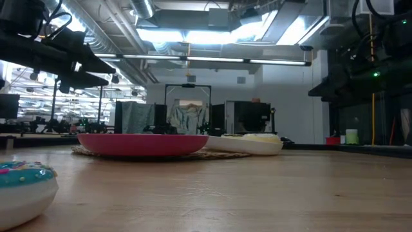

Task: Pick & Place donuts
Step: Put the large light blue donut on the white plate

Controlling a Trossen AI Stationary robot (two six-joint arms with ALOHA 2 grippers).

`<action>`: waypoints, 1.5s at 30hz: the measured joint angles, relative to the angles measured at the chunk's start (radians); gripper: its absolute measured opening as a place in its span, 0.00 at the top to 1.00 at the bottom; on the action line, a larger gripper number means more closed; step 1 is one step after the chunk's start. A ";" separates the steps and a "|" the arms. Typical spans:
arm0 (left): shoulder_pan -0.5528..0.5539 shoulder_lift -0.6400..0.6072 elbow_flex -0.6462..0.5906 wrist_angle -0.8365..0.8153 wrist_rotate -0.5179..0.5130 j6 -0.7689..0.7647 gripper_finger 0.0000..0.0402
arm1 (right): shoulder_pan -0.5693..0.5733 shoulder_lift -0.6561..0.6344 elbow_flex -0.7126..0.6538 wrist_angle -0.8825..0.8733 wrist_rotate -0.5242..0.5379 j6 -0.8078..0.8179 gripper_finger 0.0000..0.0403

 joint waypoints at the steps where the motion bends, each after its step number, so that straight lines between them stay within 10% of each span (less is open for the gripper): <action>1: 0.000 0.000 0.010 -0.013 0.007 -0.015 0.34 | 0.000 0.000 0.000 0.000 0.000 0.000 0.07; 13: -0.001 0.099 0.307 -0.379 -0.216 -0.214 0.34 | 0.000 0.000 0.000 0.000 0.000 0.000 0.07; 25: -0.104 0.417 0.539 -0.514 -0.469 -0.747 0.34 | 0.000 0.000 0.000 0.000 0.000 0.000 0.07; 45: -0.183 0.869 0.561 -0.502 -0.429 -1.234 0.34 | 0.000 0.000 0.000 0.000 0.000 0.000 0.07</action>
